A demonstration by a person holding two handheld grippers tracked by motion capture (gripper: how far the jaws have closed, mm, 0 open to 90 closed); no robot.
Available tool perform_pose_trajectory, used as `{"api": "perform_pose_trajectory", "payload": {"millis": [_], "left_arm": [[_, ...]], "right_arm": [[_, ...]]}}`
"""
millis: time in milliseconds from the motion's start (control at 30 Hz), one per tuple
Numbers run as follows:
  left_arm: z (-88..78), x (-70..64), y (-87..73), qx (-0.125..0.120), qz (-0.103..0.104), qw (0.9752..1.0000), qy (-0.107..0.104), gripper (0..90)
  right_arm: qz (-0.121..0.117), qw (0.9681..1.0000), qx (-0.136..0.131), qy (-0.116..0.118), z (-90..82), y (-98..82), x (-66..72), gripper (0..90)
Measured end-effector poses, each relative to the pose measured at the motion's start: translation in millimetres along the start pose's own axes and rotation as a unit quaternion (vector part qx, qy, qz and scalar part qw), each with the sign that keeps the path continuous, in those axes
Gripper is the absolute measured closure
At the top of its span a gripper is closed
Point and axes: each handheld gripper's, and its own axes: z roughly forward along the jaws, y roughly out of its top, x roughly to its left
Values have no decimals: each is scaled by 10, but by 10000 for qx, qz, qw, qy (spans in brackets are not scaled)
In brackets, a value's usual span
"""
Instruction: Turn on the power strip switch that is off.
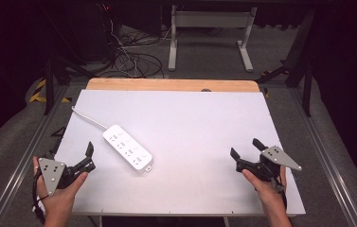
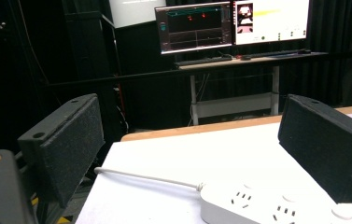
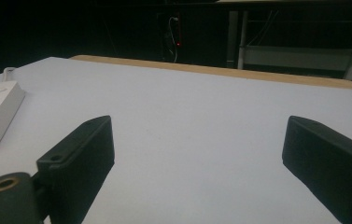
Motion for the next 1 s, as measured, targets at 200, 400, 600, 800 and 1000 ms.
{"api": "perform_pose_trajectory", "payload": {"millis": [200,400,600,800,1000], "left_arm": [[4,7,-3,4,0,10000,15,74],[14,4,-9,2,-3,10000,0,74],[15,8,-15,34,-13,10000,-10,74],[15,10,-15,33,-8,10000,-1,75],[18,11,-18,32,-15,10000,-7,76]], "right_arm": [[1,10000,10,9,-4,-2,3,97],[-5,10000,-6,2,-8,-6,-15,96],[-2,10000,1,2,-4,-8,-18,96],[-3,10000,1,9,-1,-7,-13,97],[-19,10000,18,10,4,-6,-14,96]]}}
